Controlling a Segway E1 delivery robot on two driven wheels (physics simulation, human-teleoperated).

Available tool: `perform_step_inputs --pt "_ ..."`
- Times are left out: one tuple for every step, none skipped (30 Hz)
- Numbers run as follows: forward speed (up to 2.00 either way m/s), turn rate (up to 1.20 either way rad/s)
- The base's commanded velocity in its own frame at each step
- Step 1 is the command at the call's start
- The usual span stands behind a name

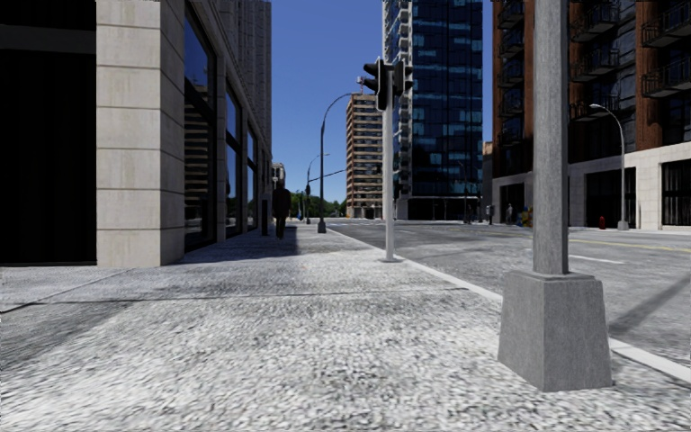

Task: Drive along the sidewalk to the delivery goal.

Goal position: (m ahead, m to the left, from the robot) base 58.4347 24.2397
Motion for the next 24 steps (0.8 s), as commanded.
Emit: perform_step_inputs --pt "1.41 0.41" --pt "1.41 0.41" --pt "1.41 0.41" --pt "1.42 0.41" --pt "1.44 0.41" --pt "1.47 0.41" --pt "1.49 0.41" --pt "1.49 0.41" --pt "1.5 0.41" --pt "1.5 0.41" --pt "1.5 0.41" --pt "1.51 0.41" --pt "1.54 0.41" --pt "1.57 0.41" --pt "1.67 0.38" --pt "1.67 0.38" --pt "1.73 0.36" --pt "1.75 0.34" --pt "1.76 0.31" --pt "1.76 0.28" --pt "1.78 0.27" --pt "1.81 0.24" --pt "2.0 0.18" --pt "2.0 0.18"
